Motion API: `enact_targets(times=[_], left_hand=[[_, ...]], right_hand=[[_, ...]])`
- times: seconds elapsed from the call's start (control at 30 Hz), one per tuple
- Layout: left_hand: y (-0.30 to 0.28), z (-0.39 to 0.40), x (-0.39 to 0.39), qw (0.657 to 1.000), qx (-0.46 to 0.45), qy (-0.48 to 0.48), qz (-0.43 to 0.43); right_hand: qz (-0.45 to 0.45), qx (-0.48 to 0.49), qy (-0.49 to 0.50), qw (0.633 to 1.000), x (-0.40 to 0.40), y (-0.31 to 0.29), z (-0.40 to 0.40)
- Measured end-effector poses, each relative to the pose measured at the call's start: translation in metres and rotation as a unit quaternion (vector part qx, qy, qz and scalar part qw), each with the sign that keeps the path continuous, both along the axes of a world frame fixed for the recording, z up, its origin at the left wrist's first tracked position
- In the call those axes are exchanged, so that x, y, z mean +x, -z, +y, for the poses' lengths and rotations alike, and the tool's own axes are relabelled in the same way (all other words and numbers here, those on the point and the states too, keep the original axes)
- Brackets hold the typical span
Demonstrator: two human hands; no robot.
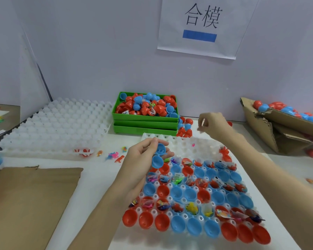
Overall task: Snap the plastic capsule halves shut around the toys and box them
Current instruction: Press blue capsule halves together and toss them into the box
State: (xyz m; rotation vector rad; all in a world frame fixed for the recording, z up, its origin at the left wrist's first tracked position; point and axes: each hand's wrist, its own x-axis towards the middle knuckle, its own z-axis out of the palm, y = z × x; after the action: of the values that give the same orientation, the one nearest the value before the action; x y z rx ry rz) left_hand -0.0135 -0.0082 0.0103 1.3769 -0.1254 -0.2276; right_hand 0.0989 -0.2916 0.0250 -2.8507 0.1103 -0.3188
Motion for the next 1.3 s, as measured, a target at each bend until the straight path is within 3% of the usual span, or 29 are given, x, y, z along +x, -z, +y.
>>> enact_targets(times=[0.1, 0.2, 0.27, 0.33, 0.5, 0.77, 0.87, 0.97, 1.1, 1.3], left_hand=[[-0.001, -0.001, -0.001, 1.000, -0.008, -0.006, 0.009], [0.000, -0.003, -0.003, 1.000, -0.001, -0.015, 0.008], [0.000, -0.004, -0.003, 1.000, 0.001, -0.011, 0.005], [0.001, -0.005, -0.003, 1.000, 0.002, -0.004, 0.000], [0.001, -0.004, -0.002, 1.000, -0.015, 0.009, 0.009], [-0.005, 0.003, 0.003, 0.995, -0.070, 0.071, 0.025], [-0.008, 0.004, 0.003, 0.992, -0.094, 0.074, 0.028], [-0.007, 0.003, 0.003, 0.990, -0.115, 0.069, 0.032], [-0.003, 0.002, 0.001, 0.996, -0.068, 0.063, -0.007], [-0.005, 0.002, -0.001, 0.997, 0.005, 0.053, -0.049]], right_hand=[[-0.090, 0.179, -0.041, 0.979, -0.034, -0.013, 0.032], [-0.093, 0.323, -0.131, 0.933, -0.083, -0.024, 0.071], [-0.090, 0.359, -0.189, 0.910, -0.110, -0.026, 0.091], [-0.087, 0.356, -0.216, 0.905, -0.127, -0.024, 0.105], [-0.115, 0.268, -0.168, 0.942, -0.137, -0.012, 0.117], [-0.151, 0.150, -0.169, 0.962, -0.142, -0.018, 0.120], [-0.115, 0.162, -0.193, 0.961, -0.143, -0.024, 0.112], [-0.161, 0.222, -0.176, 0.945, -0.145, -0.026, 0.105], [-0.249, 0.229, -0.160, 0.927, -0.146, -0.027, 0.104], [-0.191, 0.155, -0.220, 0.944, -0.147, -0.026, 0.109]])
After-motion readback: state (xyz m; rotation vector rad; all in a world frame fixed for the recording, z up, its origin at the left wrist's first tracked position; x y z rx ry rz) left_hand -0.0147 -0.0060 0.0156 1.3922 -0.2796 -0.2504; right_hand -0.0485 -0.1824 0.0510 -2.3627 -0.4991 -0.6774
